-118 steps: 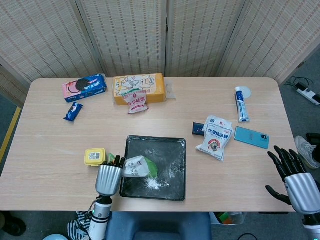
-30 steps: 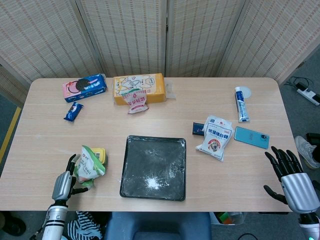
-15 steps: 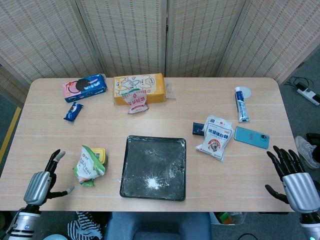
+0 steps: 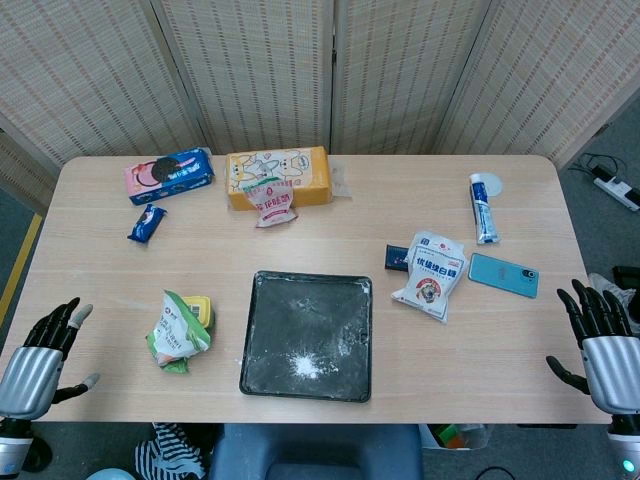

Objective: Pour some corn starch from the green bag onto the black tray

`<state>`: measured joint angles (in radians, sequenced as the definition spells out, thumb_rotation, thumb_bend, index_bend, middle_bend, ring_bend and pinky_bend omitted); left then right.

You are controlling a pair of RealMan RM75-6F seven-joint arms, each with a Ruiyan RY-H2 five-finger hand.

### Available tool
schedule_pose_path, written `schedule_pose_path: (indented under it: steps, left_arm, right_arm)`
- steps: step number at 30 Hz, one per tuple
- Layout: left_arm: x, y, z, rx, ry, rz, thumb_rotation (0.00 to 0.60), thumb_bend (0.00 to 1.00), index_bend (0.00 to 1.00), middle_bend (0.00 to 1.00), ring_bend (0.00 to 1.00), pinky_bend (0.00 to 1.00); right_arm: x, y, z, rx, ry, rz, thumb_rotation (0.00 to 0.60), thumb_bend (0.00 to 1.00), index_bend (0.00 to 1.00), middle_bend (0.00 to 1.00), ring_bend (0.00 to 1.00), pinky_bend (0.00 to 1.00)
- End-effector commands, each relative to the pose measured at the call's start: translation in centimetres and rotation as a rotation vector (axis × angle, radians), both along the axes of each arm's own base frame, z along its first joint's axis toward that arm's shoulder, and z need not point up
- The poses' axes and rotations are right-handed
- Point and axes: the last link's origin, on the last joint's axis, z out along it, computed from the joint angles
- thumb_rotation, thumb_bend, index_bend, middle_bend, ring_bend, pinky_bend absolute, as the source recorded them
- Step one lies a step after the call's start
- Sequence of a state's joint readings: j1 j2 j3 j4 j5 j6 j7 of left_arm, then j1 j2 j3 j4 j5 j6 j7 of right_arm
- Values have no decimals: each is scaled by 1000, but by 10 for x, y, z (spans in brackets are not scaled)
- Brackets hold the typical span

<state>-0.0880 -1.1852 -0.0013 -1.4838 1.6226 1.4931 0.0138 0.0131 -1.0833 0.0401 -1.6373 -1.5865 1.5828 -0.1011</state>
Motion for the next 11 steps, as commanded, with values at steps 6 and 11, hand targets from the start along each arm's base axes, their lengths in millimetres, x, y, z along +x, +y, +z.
schedule_pose_path:
  steps: [6, 11]
  left_arm:
    - [-8, 0, -10, -55, 81, 124, 600, 164, 0, 0, 0, 0]
    - [-6, -4, -9, -46, 78, 117, 600, 164, 0, 0, 0, 0]
  right_arm:
    - [1, 5, 3, -14, 1, 5, 600, 209, 0, 0, 0, 0]
    - [2, 5, 1, -5, 5, 11, 600, 209, 0, 0, 0, 0]
